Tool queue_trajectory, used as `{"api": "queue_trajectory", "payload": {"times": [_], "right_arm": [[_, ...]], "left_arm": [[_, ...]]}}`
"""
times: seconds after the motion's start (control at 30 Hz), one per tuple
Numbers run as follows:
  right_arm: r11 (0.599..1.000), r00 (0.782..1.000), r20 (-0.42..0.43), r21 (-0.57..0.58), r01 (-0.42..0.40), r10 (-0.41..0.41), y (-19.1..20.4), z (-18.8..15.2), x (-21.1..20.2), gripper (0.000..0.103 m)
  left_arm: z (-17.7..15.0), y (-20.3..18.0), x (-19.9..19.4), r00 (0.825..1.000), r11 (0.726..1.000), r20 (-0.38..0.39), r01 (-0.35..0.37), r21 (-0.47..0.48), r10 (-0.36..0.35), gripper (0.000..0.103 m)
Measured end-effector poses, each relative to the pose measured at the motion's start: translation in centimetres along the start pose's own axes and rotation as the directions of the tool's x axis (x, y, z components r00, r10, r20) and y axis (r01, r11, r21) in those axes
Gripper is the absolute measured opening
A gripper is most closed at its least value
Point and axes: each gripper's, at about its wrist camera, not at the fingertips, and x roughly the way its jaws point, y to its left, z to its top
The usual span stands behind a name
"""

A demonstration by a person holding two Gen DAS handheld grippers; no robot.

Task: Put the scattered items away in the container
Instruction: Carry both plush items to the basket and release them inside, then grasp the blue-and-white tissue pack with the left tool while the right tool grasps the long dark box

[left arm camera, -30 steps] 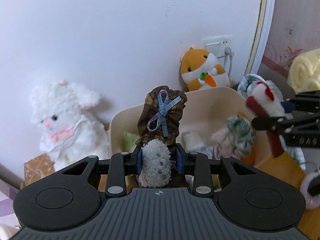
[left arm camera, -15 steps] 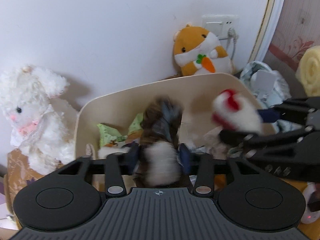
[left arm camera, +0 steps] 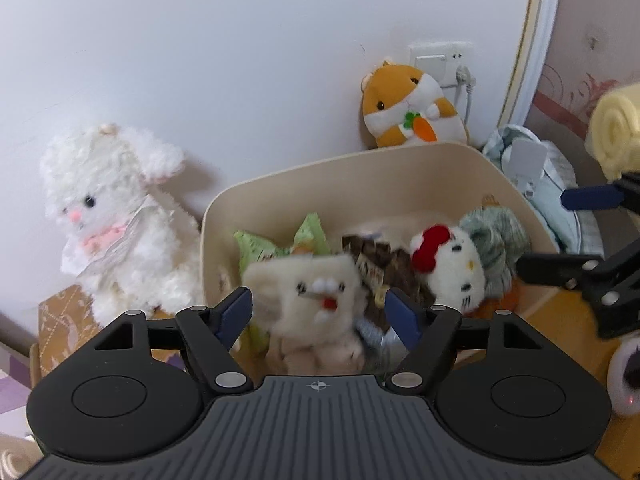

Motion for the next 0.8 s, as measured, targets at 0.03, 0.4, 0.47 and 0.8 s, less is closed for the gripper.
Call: {"api": "queue_trajectory", "payload": {"times": [0.03, 0.4, 0.47, 0.8], "right_arm": [[1.0, 1.0, 0.001, -0.007, 0.002, -0.002, 0.3, -0.4, -0.4, 0.103], [0.997, 0.996, -0.081, -0.066, -0.032, 0.027, 5.5, -8.4, -2.9, 0.103], [0.996, 0.993, -0.114, -0.083, -0.044, 0.034, 6.8, -10.2, -3.0, 0.103], [0.993, 0.973, -0.219, -0.079, -0.09, 0.071, 11.9, -16.0, -3.2, 0.103]], "left_arm": [[-0.5, 0.1, -0.5, 1.0, 1.0, -0.003, 0.005, 0.009, -0.005, 0.076], [-8.5, 0.6, -4.0, 0.995, 0.994, -0.089, 0.054, 0.095, -0.045, 0.077], [-10.2, 0.8, -4.2, 0.991, 0.993, -0.119, 0.066, 0.103, -0.054, 0.077], [-15.2, 0.9, -4.3, 0.973, 0.986, -0.204, 0.135, 0.099, -0.113, 0.077]]}}
